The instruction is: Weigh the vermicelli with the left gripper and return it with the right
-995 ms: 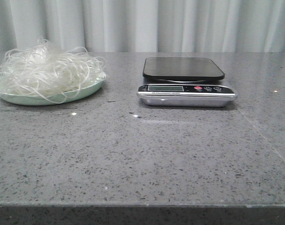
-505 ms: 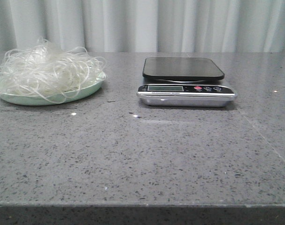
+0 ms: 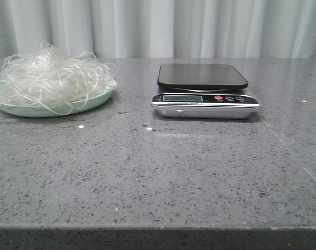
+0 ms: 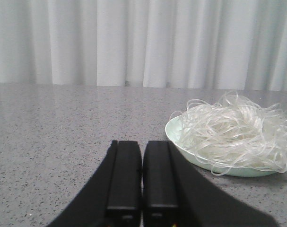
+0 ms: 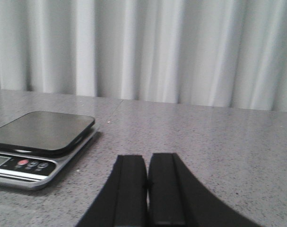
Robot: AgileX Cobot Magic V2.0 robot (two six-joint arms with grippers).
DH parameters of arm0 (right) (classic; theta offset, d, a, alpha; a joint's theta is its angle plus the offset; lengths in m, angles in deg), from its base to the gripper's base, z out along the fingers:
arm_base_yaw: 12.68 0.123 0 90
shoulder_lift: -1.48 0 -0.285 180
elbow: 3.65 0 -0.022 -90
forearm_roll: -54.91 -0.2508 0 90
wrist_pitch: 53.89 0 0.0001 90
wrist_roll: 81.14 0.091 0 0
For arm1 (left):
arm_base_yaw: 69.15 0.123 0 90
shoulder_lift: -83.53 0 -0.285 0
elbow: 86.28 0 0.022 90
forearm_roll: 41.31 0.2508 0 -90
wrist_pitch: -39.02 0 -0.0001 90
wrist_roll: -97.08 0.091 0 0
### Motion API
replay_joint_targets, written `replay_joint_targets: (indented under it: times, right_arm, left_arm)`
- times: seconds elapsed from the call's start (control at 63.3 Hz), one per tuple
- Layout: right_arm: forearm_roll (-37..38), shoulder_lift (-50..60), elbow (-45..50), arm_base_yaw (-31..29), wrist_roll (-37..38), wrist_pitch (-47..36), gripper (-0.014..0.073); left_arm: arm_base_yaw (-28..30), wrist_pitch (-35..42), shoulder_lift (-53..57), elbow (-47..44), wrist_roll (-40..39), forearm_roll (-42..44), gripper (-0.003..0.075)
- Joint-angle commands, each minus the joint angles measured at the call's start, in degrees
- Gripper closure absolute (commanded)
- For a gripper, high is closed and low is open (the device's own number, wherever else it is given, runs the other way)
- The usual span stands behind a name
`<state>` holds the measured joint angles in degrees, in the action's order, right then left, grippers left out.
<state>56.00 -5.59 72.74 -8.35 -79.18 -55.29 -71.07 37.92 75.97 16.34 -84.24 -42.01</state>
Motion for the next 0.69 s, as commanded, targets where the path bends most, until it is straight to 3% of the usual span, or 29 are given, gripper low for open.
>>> replay_joint_targets:
  times: [0.0, 0.3, 0.679]
  right_arm:
    - [-1.09, -0.56, 1.81, -1.53, 0.04, -11.66, 0.0413]
    - [-2.26, -0.56, 1.94, -5.95, 0.04, -11.13, 0.0413]
    - [-2.26, 0.86, 1.94, -6.09, 0.04, -10.97, 0.0413]
  left_arm:
    - [0.05, 4.4, 1.12, -0.45, -0.57, -0.09, 0.0586]
    - [0.05, 4.4, 1.12, -0.45, -0.57, -0.09, 0.0586]
    - [0.05, 4.4, 1.12, -0.45, -0.57, -0.09, 0.0586]
